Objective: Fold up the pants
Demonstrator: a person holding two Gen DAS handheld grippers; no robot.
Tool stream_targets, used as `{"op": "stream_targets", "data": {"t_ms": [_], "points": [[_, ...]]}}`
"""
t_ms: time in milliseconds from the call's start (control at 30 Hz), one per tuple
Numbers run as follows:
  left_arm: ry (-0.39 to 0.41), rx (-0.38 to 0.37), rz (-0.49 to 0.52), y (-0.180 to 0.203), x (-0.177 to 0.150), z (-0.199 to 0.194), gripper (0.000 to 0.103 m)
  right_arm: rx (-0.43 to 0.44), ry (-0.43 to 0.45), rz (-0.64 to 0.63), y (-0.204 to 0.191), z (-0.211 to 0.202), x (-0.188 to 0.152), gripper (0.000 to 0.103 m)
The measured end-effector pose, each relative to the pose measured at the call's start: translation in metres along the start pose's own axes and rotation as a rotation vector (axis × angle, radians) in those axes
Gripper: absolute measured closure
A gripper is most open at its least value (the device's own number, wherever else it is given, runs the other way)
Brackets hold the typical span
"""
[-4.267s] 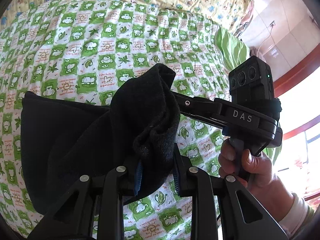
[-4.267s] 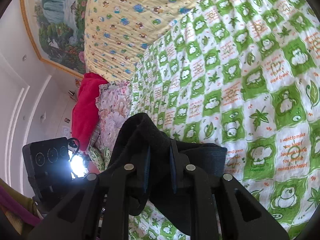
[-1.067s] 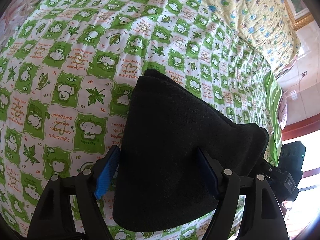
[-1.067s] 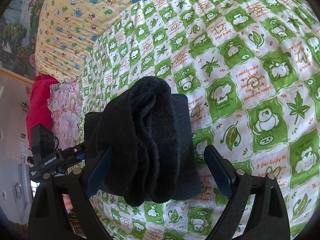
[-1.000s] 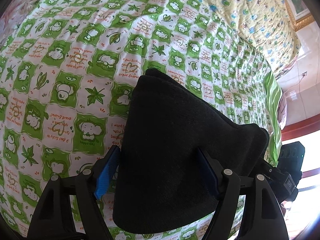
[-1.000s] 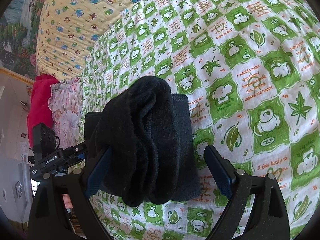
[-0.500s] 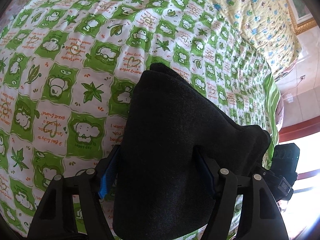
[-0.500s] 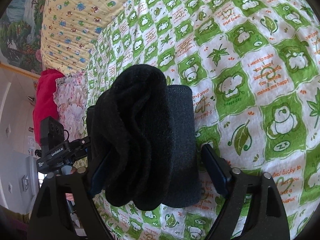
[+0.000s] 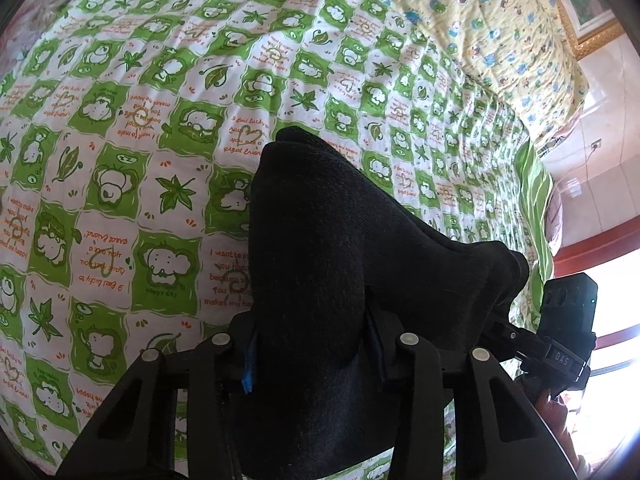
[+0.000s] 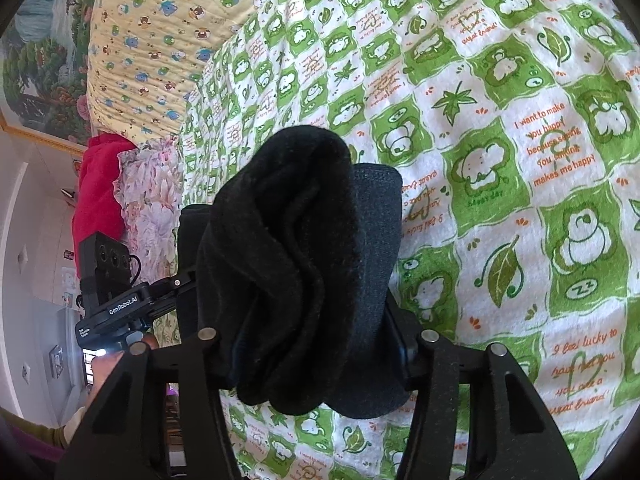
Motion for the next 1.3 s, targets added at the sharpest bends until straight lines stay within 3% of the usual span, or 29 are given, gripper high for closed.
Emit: {"op": "stream_targets", "data": {"t_ms": [600, 1300], "points": [[0.120, 0.006, -0.006, 0.009, 0.006, -0.065, 0.068, 0.035, 0.035, -0.085, -0.049, -0.022, 0.012, 0.054], [0.295, 0.149, -0.076, -0.035, 0.027, -0.144, 0.068, 0.088, -0.021, -0.280, -0.137, 0.012, 0.038, 0.054]]}}
Point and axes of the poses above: each gripper's, at about its wrist camera, not at the fingertips, and z roughly the way its jaws point, y to its right, x to its top, the point moved 10 cm from there along z, roughly the way its jaws point, and after that the axes turned 8 degrees about -x, right-handed, at the moved point
